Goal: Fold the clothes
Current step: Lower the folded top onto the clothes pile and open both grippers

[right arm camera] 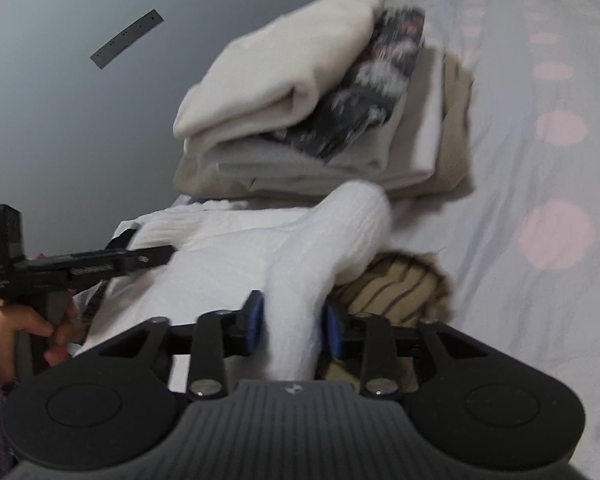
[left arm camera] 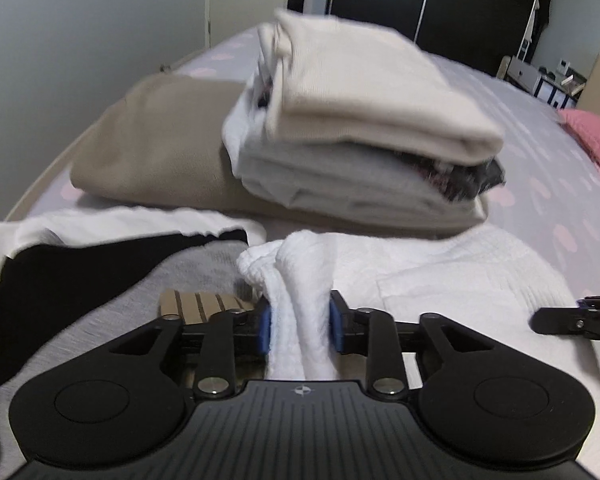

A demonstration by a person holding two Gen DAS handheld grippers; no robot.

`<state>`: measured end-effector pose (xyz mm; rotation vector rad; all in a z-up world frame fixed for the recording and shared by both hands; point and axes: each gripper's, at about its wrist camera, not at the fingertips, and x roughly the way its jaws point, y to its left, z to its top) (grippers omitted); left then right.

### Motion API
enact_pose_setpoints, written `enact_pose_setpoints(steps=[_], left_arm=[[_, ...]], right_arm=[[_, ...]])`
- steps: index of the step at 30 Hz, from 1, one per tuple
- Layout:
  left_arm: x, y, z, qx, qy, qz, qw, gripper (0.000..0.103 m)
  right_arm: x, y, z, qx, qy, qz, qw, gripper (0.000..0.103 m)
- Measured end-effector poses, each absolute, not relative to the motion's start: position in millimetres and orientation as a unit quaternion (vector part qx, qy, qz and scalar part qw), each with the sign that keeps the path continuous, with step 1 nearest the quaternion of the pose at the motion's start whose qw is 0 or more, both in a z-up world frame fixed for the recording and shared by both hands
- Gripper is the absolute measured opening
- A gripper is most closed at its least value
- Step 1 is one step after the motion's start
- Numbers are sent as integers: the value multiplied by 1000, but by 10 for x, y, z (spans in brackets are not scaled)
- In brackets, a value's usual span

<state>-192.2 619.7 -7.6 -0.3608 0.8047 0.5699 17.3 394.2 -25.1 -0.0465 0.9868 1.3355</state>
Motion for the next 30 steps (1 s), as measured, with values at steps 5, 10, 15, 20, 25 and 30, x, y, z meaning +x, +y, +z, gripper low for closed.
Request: enact_pose_setpoints(steps=[5, 10, 15, 20, 25, 30], left_arm=[[-2118, 6069, 207, -159, 355, 312, 867, 42], [-2308, 5747, 383, -150, 334, 309, 878, 42], [-2358, 5388, 393, -148, 346, 259, 889, 41], [-2275, 5288, 160, -154, 381, 246, 878, 36], [-2297, 5423, -212, -202, 405, 240, 859, 35], [-2319, 5475, -397, -220, 382, 256, 861, 34]], right_arm=[[168, 3683, 46, -43, 380, 586, 714, 28], [-32, 3570, 198, -65, 325, 612, 718, 22], [-393, 3563, 157, -100, 290, 650, 695, 24], [-644, 3610, -53, -138, 282, 664, 679, 25], [-612, 3727, -387, -160, 310, 657, 669, 23], [-677, 3802, -514, -176, 283, 656, 677, 23]])
